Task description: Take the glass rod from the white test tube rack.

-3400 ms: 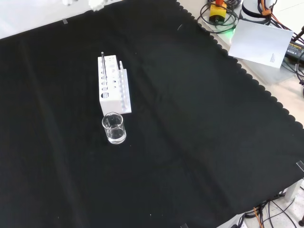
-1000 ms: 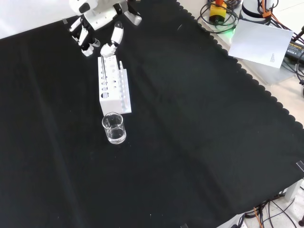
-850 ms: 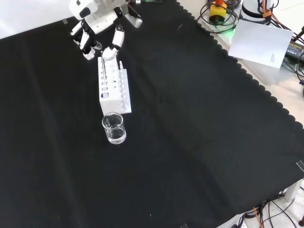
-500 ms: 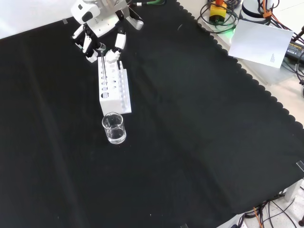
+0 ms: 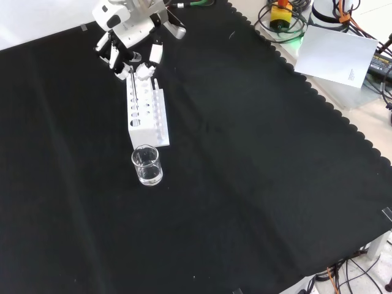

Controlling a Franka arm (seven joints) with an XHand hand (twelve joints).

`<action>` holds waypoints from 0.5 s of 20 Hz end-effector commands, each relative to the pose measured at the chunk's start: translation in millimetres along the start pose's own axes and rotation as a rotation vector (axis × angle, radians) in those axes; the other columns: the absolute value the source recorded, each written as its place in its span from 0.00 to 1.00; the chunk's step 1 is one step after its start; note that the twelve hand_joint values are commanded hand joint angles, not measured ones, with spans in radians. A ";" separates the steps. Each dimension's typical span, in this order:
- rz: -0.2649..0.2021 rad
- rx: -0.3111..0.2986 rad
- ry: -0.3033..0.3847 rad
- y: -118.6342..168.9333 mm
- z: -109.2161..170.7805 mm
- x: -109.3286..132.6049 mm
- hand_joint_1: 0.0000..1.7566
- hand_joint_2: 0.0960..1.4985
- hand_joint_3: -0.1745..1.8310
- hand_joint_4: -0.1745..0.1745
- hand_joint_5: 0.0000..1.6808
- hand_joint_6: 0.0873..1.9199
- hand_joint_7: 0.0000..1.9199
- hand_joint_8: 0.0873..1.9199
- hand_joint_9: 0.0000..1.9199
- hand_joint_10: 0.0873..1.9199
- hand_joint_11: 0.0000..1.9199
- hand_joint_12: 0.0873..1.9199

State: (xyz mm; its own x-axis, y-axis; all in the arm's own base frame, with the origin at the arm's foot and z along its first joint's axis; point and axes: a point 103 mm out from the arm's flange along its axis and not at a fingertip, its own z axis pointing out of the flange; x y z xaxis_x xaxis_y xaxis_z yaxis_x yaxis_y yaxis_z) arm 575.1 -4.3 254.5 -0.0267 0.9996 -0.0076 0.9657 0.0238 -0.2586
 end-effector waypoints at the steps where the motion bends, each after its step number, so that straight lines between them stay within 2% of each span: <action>1: -0.015 -0.033 -0.008 0.2 -0.4 9.4 0.57 0.48 0.44 0.00 0.48 0.47 0.63 0.42 0.81 0.39 0.22 0.69; 3: -0.017 -0.058 0.000 -0.9 -1.2 11.2 0.62 0.58 0.32 0.00 0.52 0.54 0.64 0.42 0.83 0.39 0.25 0.68; 5: -0.021 -0.087 0.008 -2.3 -2.6 12.7 0.64 0.64 0.23 0.00 0.55 0.55 0.65 0.43 0.84 0.39 0.28 0.67; 7: -0.029 -0.109 0.005 -2.9 -4.8 16.0 0.65 0.66 0.20 0.00 0.56 0.54 0.66 0.43 0.84 0.39 0.31 0.66; 8: -0.031 -0.122 0.000 -3.1 -5.8 18.0 0.68 0.65 0.20 0.00 0.57 0.52 0.62 0.45 0.83 0.40 0.33 0.64; 10: -0.041 -0.158 0.011 -4.0 -7.6 20.8 0.71 0.59 0.26 0.00 0.58 0.48 0.59 0.48 0.83 0.42 0.37 0.62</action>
State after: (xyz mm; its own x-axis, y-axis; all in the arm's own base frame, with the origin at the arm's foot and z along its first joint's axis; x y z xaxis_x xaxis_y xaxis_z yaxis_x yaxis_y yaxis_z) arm 573.0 7.3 256.1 -0.0458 0.9989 -0.0039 0.9829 0.0444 -0.1784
